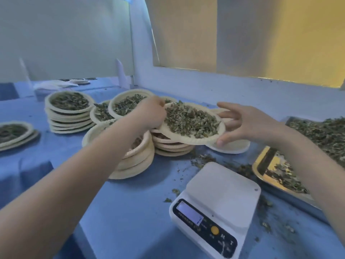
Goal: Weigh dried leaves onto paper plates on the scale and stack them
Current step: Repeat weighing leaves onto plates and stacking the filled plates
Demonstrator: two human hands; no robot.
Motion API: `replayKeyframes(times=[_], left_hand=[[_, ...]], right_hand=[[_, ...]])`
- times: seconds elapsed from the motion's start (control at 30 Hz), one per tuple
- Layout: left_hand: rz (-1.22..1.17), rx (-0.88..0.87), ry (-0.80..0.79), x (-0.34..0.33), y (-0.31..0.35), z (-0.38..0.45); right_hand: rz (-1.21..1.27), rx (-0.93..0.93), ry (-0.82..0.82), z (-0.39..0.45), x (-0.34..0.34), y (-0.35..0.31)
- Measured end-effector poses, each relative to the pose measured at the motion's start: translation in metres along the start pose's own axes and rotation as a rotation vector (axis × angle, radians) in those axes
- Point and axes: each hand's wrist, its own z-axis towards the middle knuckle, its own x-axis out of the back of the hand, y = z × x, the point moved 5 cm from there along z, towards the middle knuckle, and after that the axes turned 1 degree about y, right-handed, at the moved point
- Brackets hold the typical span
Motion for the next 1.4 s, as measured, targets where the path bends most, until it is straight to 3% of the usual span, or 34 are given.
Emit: replayKeyframes(times=[0.2, 0.4, 0.6, 0.83, 1.03, 1.17, 1.27, 1.4], left_hand=[[0.009, 0.078, 0.182, 0.080, -0.057, 0.018], [-0.059, 0.274, 0.382, 0.161, -0.151, 0.024], [-0.163, 0.435, 0.593, 0.239, -0.243, 0.004], [-0.235, 0.613, 0.760, 0.279, -0.368, -0.008], [-0.102, 0.755, 0.707, 0.252, -0.451, 0.007], [-0.140, 0.768, 0.671, 0.232, -0.487, 0.016], [-0.094, 0.775, 0.678, 0.232, -0.491, 0.018], [0.206, 0.729, 0.661, 0.244, -0.457, 0.016]], right_hand=[[0.129, 0.106, -0.027, 0.065, -0.040, -0.063], [0.130, 0.212, -0.015, 0.138, -0.105, -0.140], [0.081, 0.316, 0.005, 0.209, -0.201, -0.224], [-0.153, 0.348, -0.173, 0.273, -0.348, -0.294], [-0.231, 0.240, -0.322, 0.303, -0.440, -0.284], [-0.217, 0.185, -0.389, 0.309, -0.475, -0.270], [-0.172, 0.172, -0.377, 0.307, -0.476, -0.268], [-0.145, 0.166, -0.369, 0.297, -0.455, -0.275]])
